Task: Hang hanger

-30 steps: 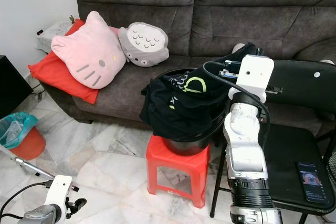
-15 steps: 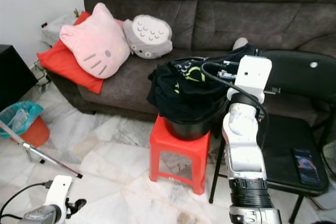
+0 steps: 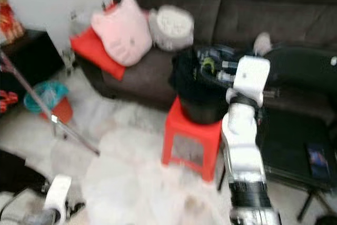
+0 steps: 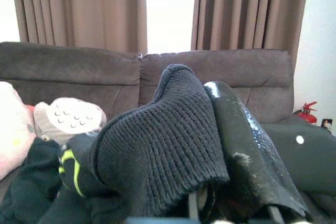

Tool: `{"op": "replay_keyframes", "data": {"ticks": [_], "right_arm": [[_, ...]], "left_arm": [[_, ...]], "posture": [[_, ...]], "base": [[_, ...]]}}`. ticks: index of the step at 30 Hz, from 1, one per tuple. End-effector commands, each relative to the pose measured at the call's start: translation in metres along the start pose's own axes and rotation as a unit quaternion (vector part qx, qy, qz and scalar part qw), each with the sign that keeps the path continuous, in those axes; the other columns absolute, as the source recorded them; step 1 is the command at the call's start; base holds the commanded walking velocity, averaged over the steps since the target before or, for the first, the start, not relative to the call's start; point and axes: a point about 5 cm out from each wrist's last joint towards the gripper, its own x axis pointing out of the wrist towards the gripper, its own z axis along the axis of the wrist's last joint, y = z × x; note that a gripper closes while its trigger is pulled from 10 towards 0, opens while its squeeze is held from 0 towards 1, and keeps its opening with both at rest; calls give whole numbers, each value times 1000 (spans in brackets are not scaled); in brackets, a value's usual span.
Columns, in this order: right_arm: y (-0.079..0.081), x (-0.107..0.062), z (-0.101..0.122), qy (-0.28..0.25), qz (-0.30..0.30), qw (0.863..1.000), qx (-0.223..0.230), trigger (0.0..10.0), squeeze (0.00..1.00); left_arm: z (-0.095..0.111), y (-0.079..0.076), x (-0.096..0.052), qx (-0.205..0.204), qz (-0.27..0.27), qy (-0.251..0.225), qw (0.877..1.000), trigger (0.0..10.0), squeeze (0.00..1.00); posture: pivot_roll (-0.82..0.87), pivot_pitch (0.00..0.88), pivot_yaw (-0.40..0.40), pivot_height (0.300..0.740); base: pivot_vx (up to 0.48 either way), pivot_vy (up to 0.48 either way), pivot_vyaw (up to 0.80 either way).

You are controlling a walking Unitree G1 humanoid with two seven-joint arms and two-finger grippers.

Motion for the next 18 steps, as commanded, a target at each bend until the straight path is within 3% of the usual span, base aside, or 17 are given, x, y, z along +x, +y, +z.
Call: {"op": "replay_keyframes", "data": {"ticks": [1,11,18], "right_arm": [[-6,3,7,-23,-12,1000,-8,10000,0],[-12,9,18,-63,-19,997,-48,10000,0],[-10,15,34,-100,-11,994,-49,10000,0]], "left_arm": [[-7,2,-2,-6,3,11,1000,10000,0],[-7,2,-1,-6,2,11,1000,10000,0],[-7,2,-2,-8,2,9,1000,10000,0]], "posture": [[-46,0,62,740],[-45,0,62,740],[-46,0,61,740]], "base": [[-307,0,0],[-306,0,0],[-312,0,0]]}}
